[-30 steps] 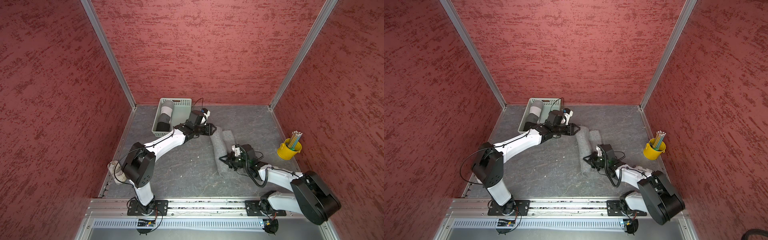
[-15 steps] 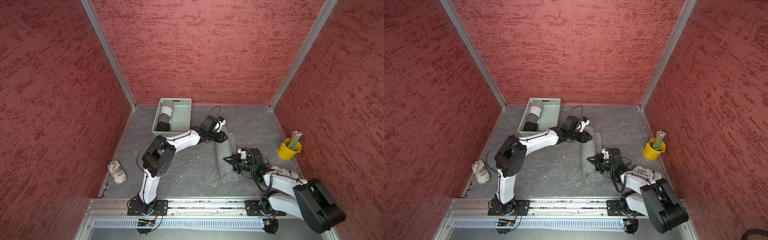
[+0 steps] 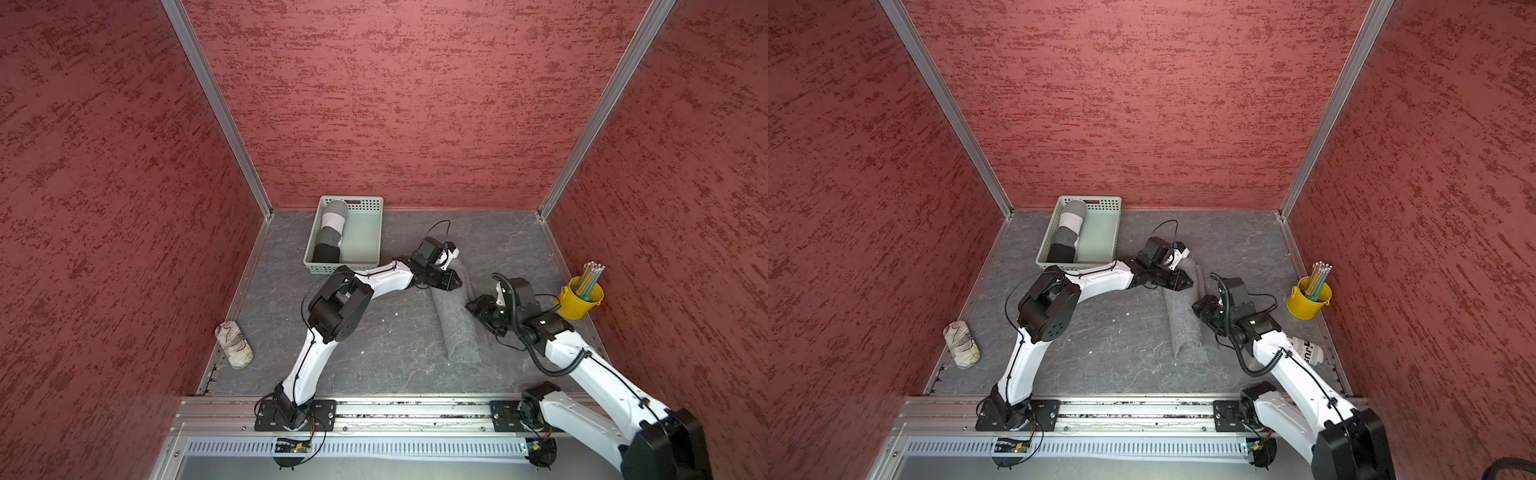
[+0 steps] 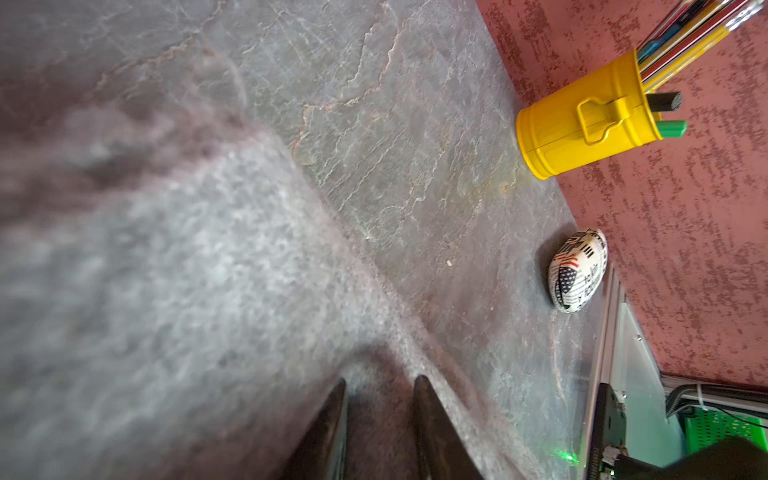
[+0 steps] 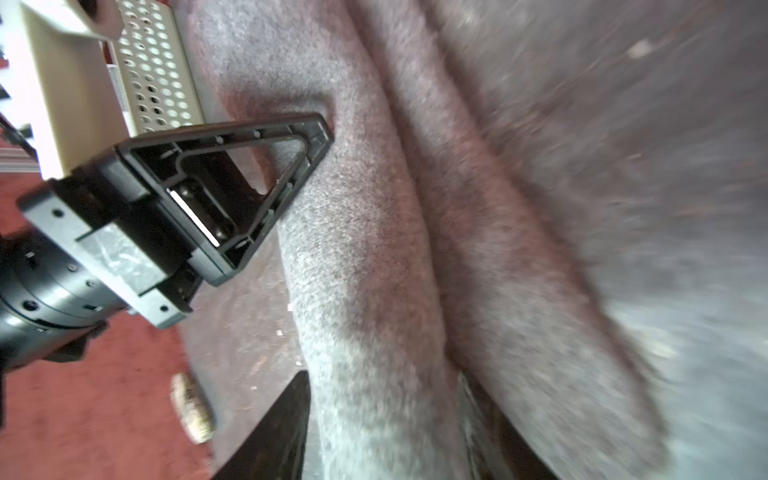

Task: Roll up the scarf and place it into the basket
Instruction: Roll the scarf at the center of the board.

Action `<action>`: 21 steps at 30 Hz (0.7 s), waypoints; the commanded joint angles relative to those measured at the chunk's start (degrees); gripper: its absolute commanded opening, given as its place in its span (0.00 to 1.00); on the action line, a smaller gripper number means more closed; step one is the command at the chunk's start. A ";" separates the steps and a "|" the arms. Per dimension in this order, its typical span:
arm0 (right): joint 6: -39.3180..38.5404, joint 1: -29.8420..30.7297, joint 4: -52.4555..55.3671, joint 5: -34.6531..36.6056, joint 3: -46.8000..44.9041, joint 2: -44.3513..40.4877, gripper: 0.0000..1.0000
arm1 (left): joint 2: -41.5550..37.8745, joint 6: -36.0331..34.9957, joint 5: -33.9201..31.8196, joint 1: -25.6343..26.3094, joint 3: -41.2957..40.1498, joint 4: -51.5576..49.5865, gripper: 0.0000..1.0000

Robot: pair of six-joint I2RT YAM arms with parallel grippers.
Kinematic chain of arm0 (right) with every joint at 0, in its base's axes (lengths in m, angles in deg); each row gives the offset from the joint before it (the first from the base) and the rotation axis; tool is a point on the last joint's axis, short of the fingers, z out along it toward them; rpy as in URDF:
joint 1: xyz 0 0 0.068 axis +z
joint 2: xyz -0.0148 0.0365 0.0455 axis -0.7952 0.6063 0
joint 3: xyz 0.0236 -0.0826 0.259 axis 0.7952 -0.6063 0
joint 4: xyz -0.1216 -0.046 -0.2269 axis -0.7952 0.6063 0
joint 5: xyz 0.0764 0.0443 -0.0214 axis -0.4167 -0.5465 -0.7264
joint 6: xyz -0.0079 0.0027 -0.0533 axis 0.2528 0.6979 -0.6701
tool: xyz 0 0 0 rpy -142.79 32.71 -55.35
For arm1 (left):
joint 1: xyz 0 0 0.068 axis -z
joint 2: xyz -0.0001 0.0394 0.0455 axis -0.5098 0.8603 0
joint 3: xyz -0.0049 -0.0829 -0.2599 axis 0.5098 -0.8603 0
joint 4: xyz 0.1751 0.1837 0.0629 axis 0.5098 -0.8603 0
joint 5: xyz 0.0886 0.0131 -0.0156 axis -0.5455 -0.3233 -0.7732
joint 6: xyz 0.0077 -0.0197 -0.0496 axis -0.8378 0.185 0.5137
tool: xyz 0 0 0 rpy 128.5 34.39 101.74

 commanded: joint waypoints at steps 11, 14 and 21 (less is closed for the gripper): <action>0.57 30.25 25.27 36.77 25.04 21.31 0.65 | 6.87 1.54 4.48 0.75 4.61 -2.86 0.30; -0.38 31.81 24.22 37.22 25.36 26.06 0.70 | 8.33 1.93 6.17 0.71 6.10 -3.20 0.31; 0.09 31.73 19.68 37.33 17.40 29.30 0.80 | 10.19 3.87 9.21 0.53 8.61 -2.26 0.40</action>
